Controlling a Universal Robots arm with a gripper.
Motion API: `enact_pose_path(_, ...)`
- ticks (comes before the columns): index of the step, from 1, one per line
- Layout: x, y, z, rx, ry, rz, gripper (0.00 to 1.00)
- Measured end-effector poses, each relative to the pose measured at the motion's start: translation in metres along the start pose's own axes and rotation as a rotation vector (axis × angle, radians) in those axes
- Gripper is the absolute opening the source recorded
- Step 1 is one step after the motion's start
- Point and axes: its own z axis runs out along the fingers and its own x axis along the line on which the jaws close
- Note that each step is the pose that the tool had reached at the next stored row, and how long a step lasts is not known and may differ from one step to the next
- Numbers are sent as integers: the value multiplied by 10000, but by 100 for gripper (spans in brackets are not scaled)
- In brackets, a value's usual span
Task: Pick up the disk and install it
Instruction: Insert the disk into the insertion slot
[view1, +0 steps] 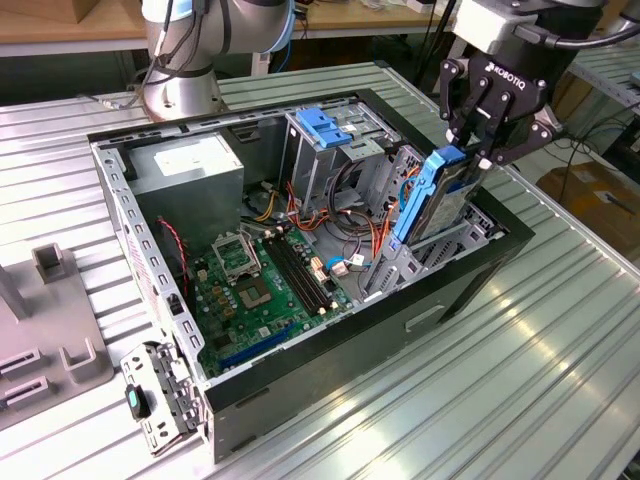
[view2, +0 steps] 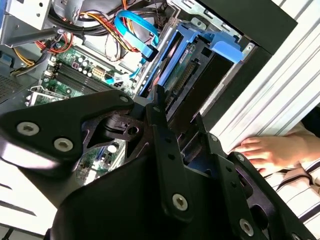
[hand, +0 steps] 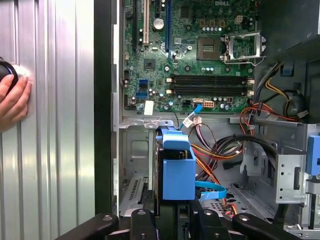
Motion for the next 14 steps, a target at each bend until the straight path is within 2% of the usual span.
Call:
enact_pose_path(1, -1, 2, 44, 0, 1, -1, 35)
enact_pose_path(9, -4, 11, 228, 0, 0, 0, 35)
enact_pose_path(14, -4, 12, 252, 0, -2, 0, 35)
